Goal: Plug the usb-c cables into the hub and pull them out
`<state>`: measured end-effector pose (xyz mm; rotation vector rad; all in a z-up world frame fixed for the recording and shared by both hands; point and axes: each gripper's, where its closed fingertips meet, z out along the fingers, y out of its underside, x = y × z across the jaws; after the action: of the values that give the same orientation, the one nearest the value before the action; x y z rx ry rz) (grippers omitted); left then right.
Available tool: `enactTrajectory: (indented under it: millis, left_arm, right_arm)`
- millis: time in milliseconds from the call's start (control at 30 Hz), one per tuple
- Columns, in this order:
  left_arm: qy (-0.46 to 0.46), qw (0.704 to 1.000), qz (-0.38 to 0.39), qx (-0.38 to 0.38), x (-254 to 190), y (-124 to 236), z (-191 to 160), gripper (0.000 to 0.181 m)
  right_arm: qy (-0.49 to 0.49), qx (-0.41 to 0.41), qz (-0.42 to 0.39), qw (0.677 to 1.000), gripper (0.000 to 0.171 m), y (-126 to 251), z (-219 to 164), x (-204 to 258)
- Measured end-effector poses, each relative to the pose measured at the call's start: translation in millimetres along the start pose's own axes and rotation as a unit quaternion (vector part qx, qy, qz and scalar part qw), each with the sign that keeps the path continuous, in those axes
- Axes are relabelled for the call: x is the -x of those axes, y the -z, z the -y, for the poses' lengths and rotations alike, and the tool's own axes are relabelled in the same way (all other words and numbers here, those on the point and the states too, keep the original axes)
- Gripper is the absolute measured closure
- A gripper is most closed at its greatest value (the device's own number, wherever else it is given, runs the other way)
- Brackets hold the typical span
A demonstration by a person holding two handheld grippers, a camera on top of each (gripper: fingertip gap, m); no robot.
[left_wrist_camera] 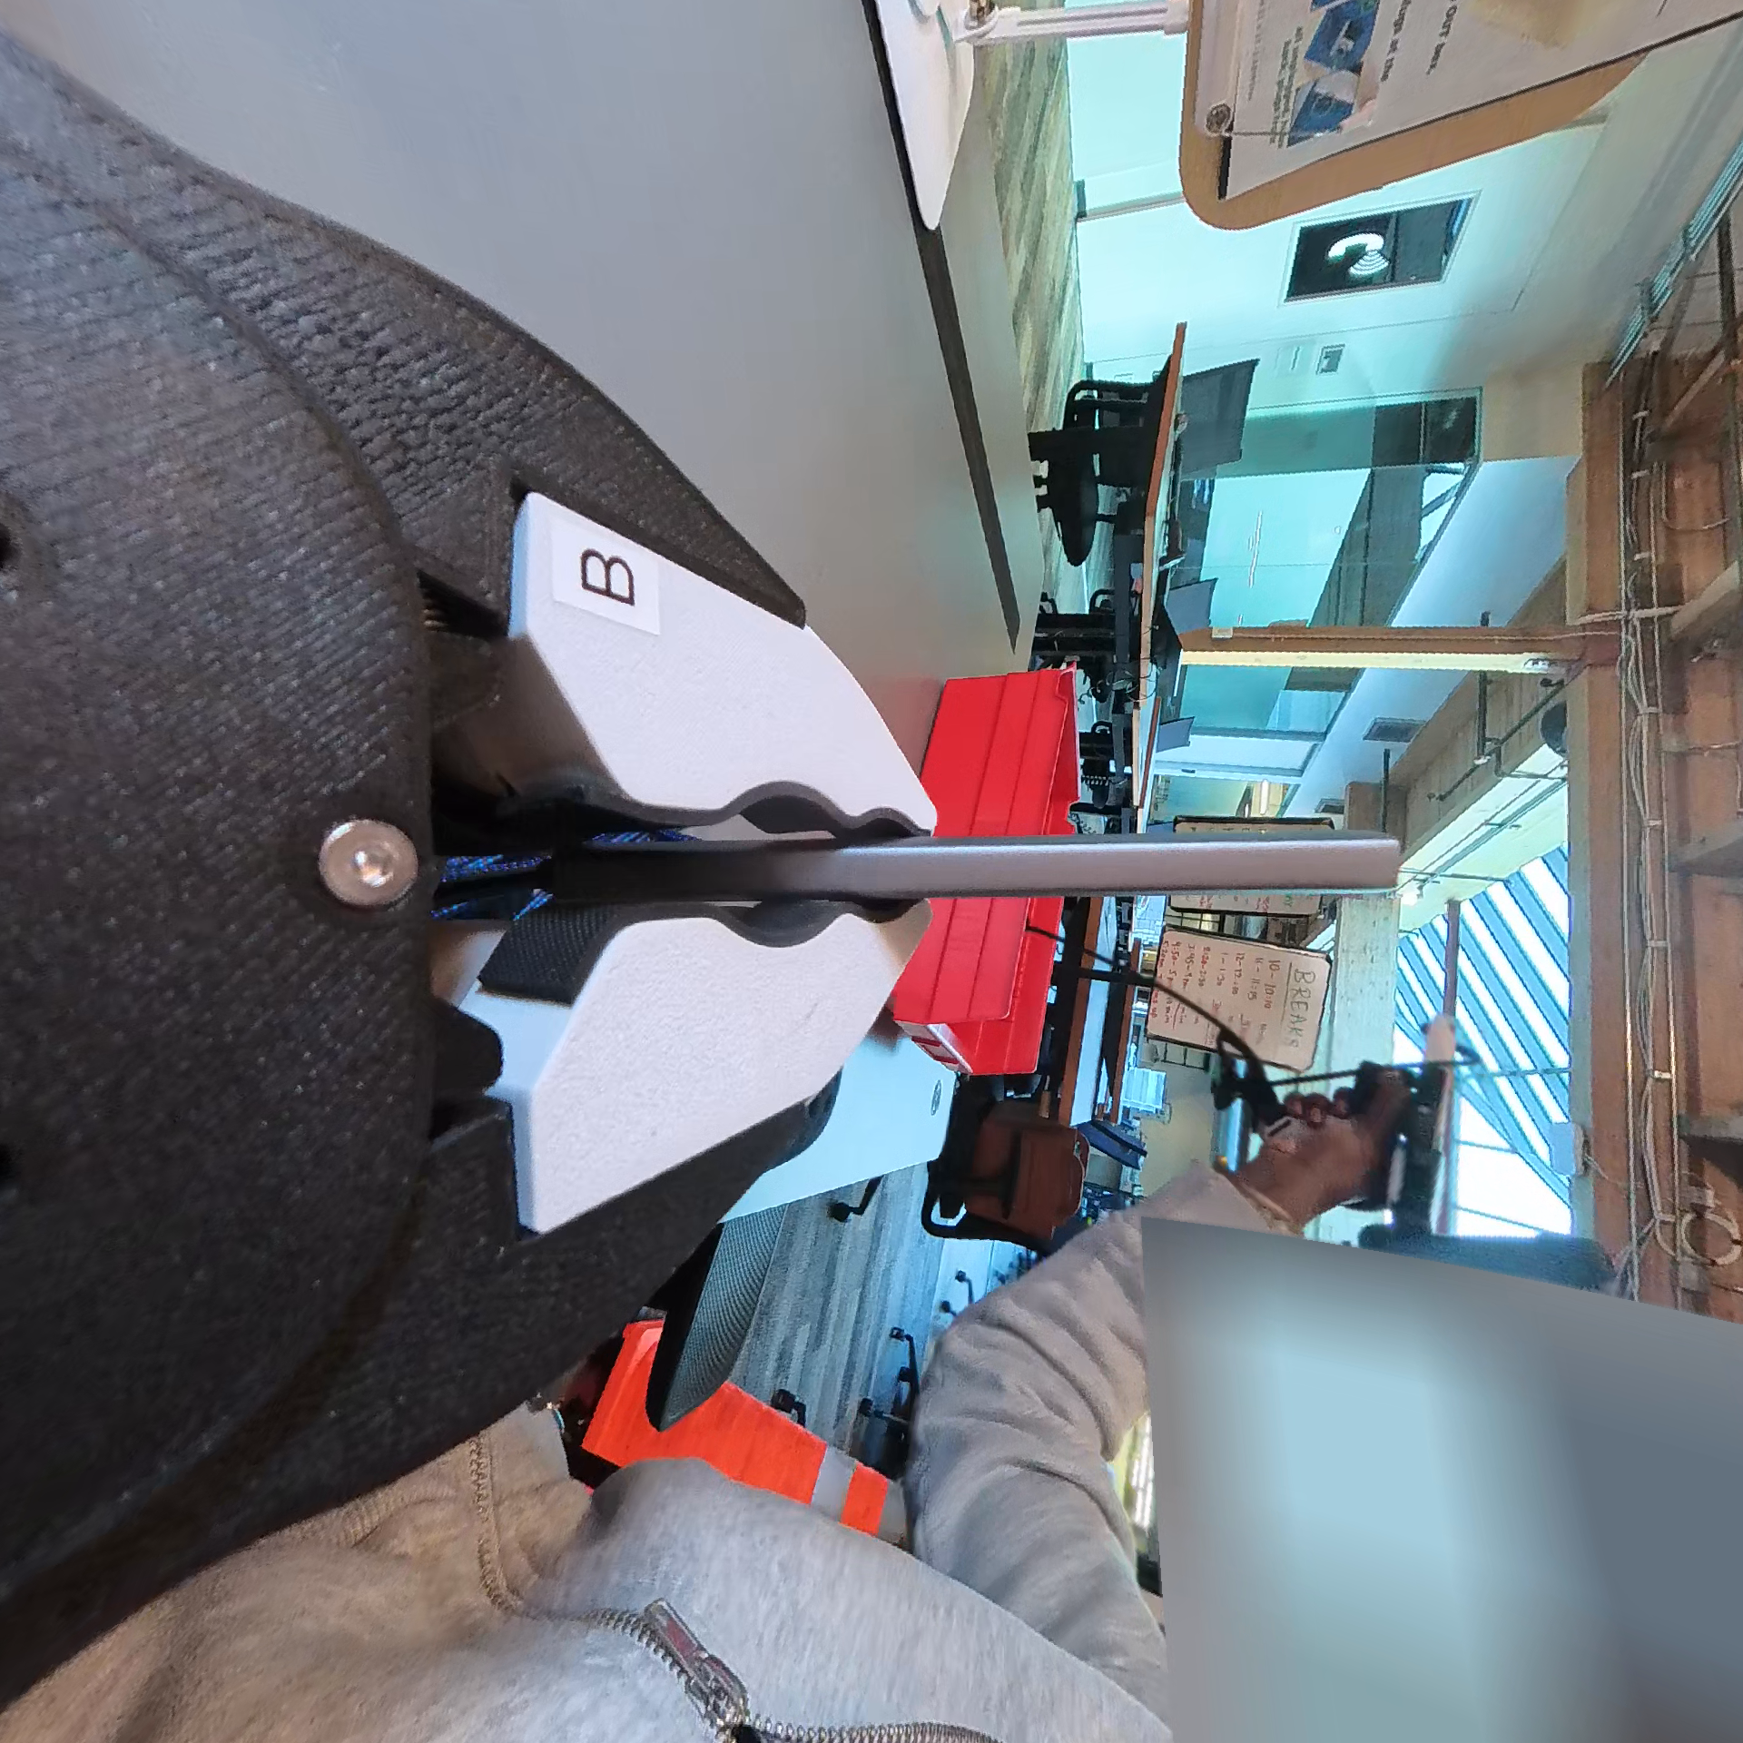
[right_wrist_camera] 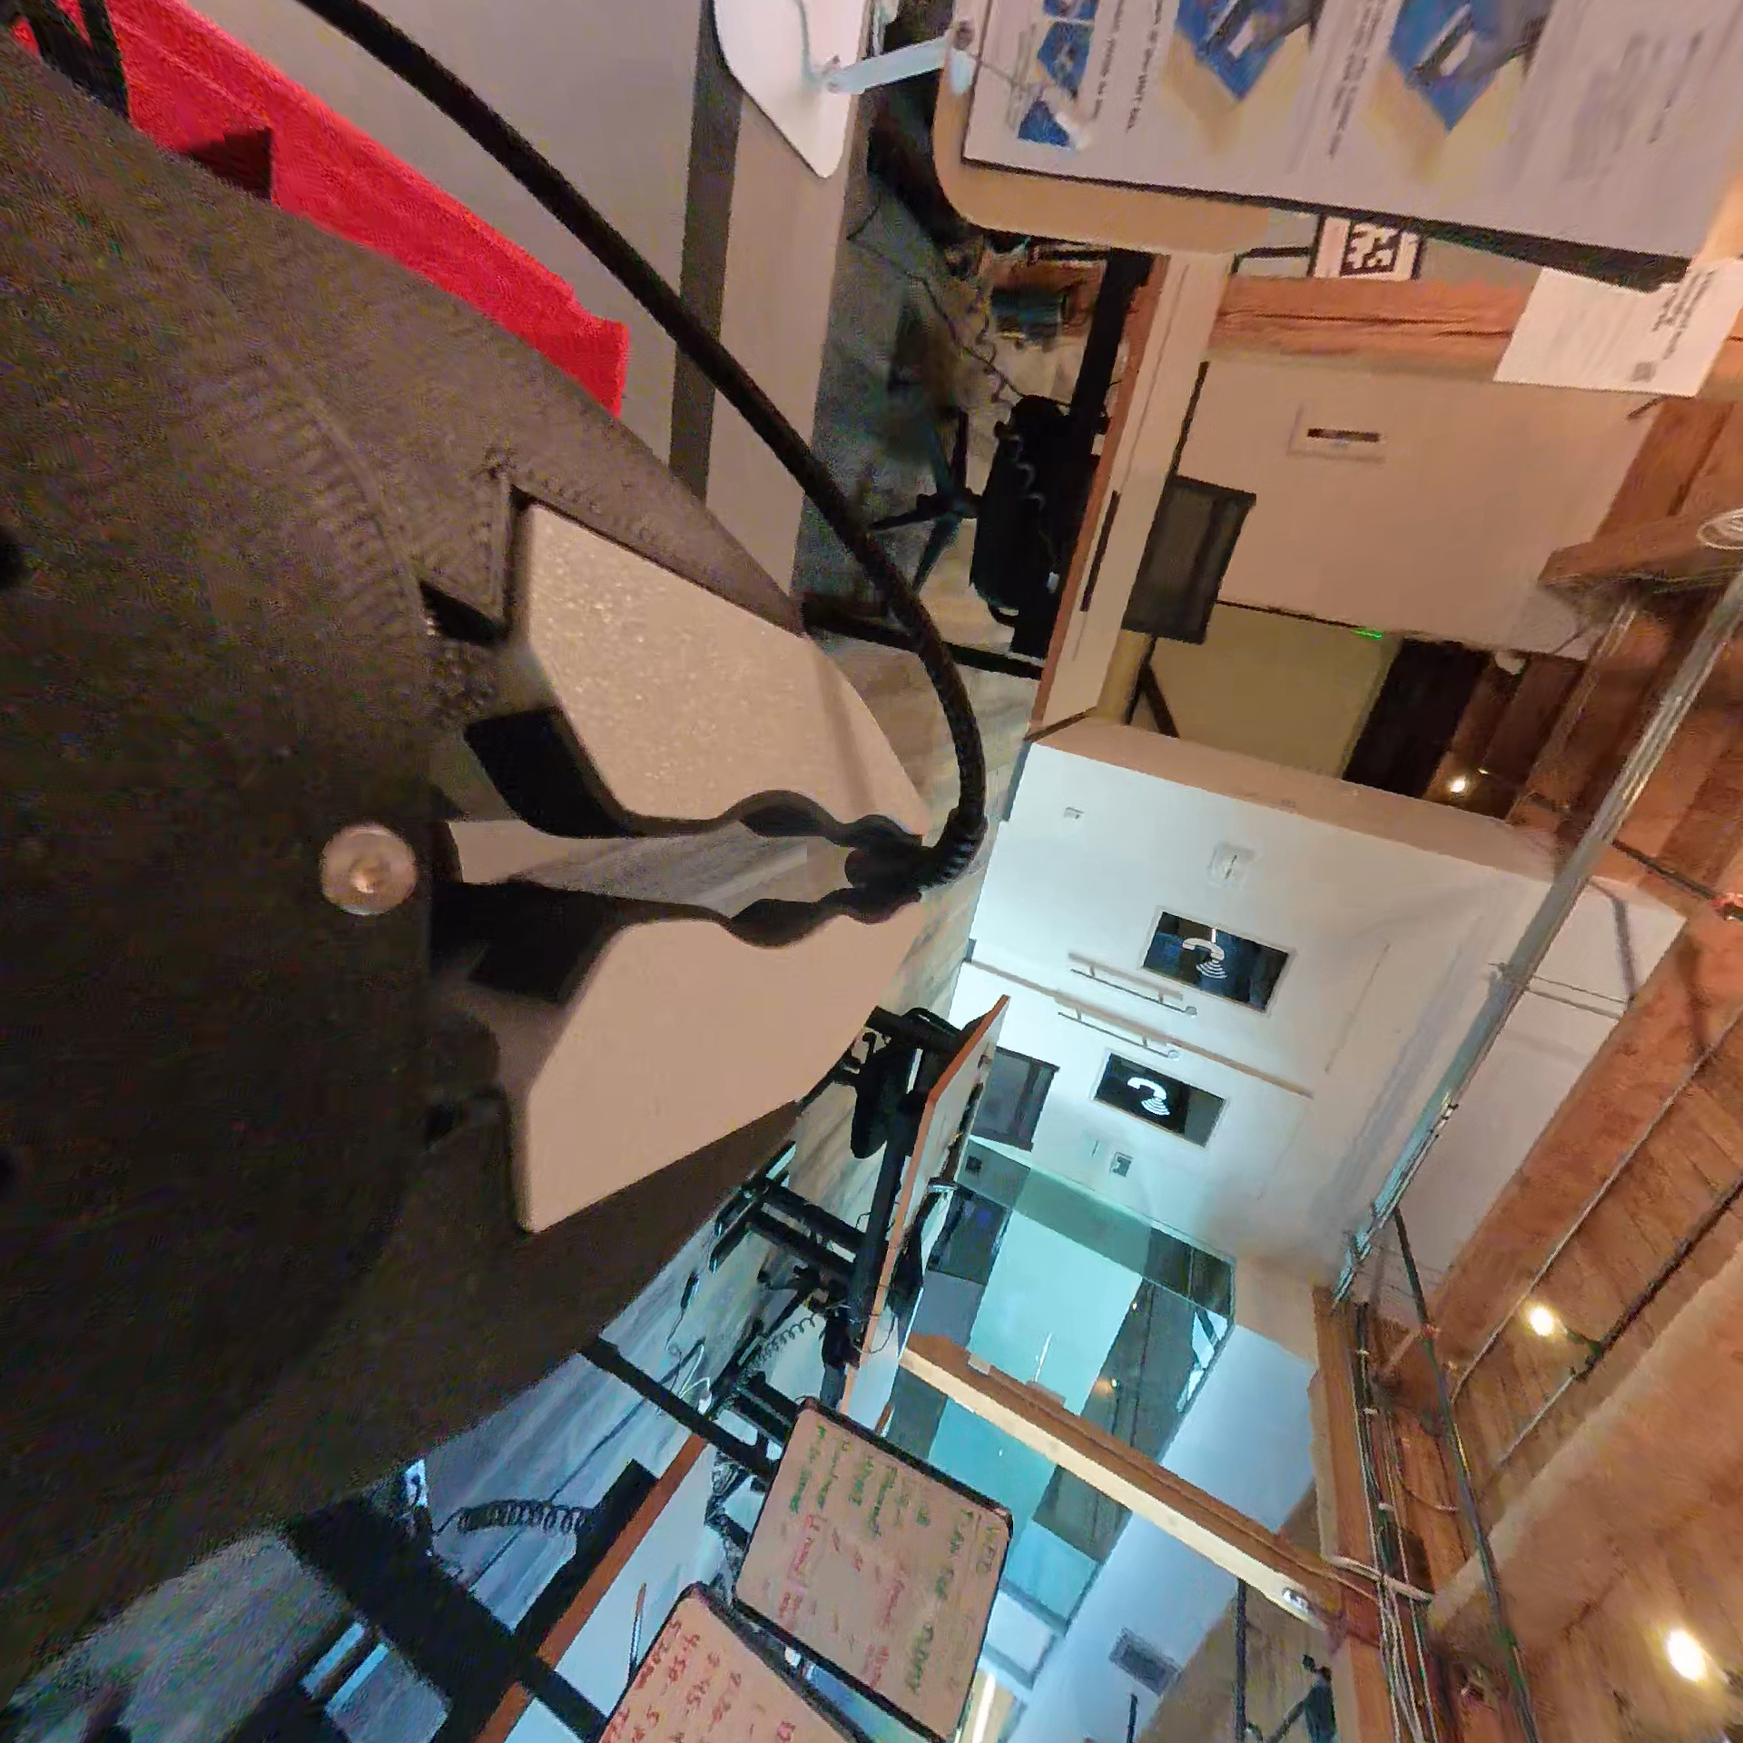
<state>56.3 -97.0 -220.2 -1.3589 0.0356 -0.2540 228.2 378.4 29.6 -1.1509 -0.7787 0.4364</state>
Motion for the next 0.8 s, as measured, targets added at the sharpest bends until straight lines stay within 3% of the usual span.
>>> enactTrajectory:
  millis: [433, 800]
  left_arm:
    - [0.002, 1.000, -0.001, -0.002, 0, 0, 0, 0.172]
    - [0.000, 1.000, -0.003, -0.002, -1, 0, 1, 0.172]
  right_arm:
    - [0.068, 0.078, 0.008, 0.995, 0.163, -13, -92, 71]
    - [0.022, 0.037, -0.210, 0.977, 0.163, 10, -156, 47]
